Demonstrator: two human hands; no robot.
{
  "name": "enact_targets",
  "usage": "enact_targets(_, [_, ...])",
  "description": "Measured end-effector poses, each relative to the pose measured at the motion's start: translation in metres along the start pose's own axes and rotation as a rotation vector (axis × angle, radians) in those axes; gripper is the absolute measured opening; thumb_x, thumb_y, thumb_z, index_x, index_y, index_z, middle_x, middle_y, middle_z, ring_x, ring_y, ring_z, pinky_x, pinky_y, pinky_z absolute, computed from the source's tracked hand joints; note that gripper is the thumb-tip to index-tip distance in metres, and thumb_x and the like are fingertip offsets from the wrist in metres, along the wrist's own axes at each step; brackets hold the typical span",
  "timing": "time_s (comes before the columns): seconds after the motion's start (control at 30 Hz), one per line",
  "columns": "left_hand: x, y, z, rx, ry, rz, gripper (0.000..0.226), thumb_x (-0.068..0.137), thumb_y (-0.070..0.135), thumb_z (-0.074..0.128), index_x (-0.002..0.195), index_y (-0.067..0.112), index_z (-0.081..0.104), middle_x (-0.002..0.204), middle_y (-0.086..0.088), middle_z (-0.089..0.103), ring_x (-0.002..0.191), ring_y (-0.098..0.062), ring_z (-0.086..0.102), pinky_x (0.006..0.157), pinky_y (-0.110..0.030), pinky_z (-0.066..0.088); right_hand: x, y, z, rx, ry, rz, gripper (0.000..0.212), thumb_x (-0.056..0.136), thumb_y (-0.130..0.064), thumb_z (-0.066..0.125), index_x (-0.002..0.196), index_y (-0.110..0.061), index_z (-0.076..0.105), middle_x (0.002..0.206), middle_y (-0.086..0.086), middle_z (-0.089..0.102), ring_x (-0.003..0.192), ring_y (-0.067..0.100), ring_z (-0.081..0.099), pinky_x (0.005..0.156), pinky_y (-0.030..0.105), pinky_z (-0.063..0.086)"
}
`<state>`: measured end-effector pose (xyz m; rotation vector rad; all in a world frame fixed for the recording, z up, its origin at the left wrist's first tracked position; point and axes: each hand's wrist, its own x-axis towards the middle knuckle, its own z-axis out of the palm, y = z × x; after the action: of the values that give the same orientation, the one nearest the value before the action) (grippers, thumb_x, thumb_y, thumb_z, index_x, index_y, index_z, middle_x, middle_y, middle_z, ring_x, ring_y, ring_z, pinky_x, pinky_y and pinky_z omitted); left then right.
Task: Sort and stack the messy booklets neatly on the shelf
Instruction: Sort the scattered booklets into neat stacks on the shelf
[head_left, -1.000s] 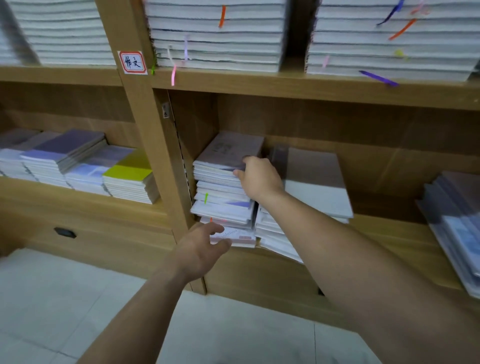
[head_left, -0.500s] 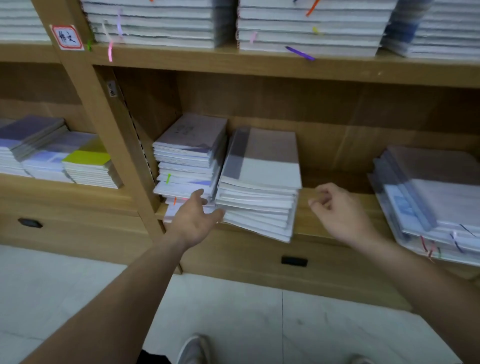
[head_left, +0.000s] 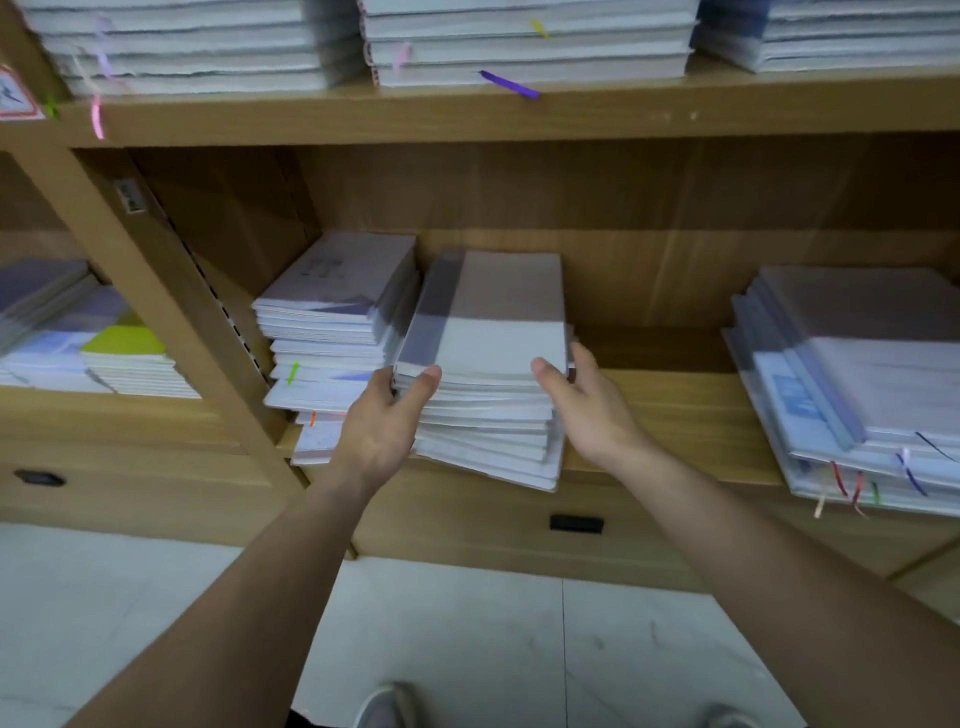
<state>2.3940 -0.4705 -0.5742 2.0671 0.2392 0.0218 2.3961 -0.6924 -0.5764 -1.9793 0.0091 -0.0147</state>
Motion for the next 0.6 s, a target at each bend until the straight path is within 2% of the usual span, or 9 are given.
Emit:
enact_targets(0.07, [0.005, 0.002, 0.003, -0.009, -0.002, -0.018, 0.073, 0.095, 0.065, 0.04, 0.15, 0.016, 0.036, 0.145, -0.006, 0.049, 0.135, -0.029, 0.042, 0.103, -0.034, 0.036, 0.01, -0.002, 0.008, -0.029, 0.057, 0.013, 0.044, 0.1, -0.055, 0.045, 0.138, -0.034, 0.046, 0.124, -0.011, 0.063, 0.111, 0.015, 0.061, 0.089, 0.034, 0.046])
enact_targets(0.13, [0.01, 0.004, 0.006, -0.007, -0.001, -0.036, 0.076, 0.098, 0.064, 0.033, 0.157, 0.018, 0.021, 0.157, -0.006, 0.035, 0.145, -0.029, 0.03, 0.114, -0.039, 0.024, 0.017, -0.002, 0.013, -0.042, 0.091, 0.027, 0.043, 0.099, -0.052, 0.048, 0.136, -0.031, 0.049, 0.123, -0.01, 0.064, 0.11, 0.016, 0.061, 0.084, 0.031, 0.044])
enact_targets(0.23, [0.018, 0.005, 0.012, -0.005, 0.031, -0.027, 0.068, 0.101, 0.056, 0.036, 0.157, 0.02, 0.021, 0.152, -0.006, 0.042, 0.141, -0.029, 0.036, 0.104, -0.032, 0.028, 0.024, 0.003, 0.014, -0.009, 0.089, 0.052, 0.037, 0.097, -0.051, 0.052, 0.131, -0.037, 0.051, 0.119, -0.014, 0.065, 0.105, 0.011, 0.061, 0.08, 0.031, 0.045])
enact_targets(0.3, [0.023, 0.004, 0.014, -0.038, 0.045, -0.048, 0.064, 0.1, 0.055, 0.043, 0.155, 0.027, 0.026, 0.144, -0.006, 0.049, 0.134, -0.029, 0.043, 0.097, -0.03, 0.03, 0.025, 0.007, 0.014, 0.029, 0.053, 0.088, 0.033, 0.096, -0.057, 0.05, 0.125, -0.041, 0.052, 0.116, -0.014, 0.066, 0.104, 0.011, 0.062, 0.084, 0.032, 0.048])
enact_targets(0.37, [0.027, 0.005, 0.014, -0.076, 0.05, -0.072, 0.064, 0.097, 0.055, 0.049, 0.154, 0.036, 0.027, 0.135, -0.003, 0.051, 0.13, -0.029, 0.046, 0.1, -0.033, 0.033, 0.024, 0.009, 0.019, 0.053, 0.032, 0.137, 0.046, 0.094, -0.065, 0.043, 0.127, -0.035, 0.056, 0.115, -0.011, 0.068, 0.105, 0.015, 0.064, 0.088, 0.035, 0.049])
enact_targets(0.47, [0.031, 0.006, 0.015, -0.084, 0.032, -0.072, 0.065, 0.095, 0.054, 0.053, 0.153, 0.041, 0.028, 0.127, 0.0, 0.053, 0.125, -0.03, 0.05, 0.104, -0.038, 0.035, 0.02, 0.008, 0.022, 0.077, 0.071, 0.167, 0.043, 0.099, -0.06, 0.039, 0.126, -0.031, 0.057, 0.107, -0.008, 0.066, 0.091, 0.01, 0.061, 0.075, 0.028, 0.043])
enact_targets(0.6, [0.026, 0.004, 0.016, -0.104, 0.011, -0.068, 0.066, 0.091, 0.055, 0.058, 0.151, 0.044, 0.033, 0.131, 0.001, 0.057, 0.123, -0.026, 0.052, 0.107, -0.039, 0.037, 0.012, 0.005, 0.018, 0.079, 0.102, 0.188, 0.045, 0.101, -0.057, 0.038, 0.125, -0.026, 0.061, 0.103, -0.002, 0.07, 0.09, 0.018, 0.066, 0.065, 0.027, 0.045])
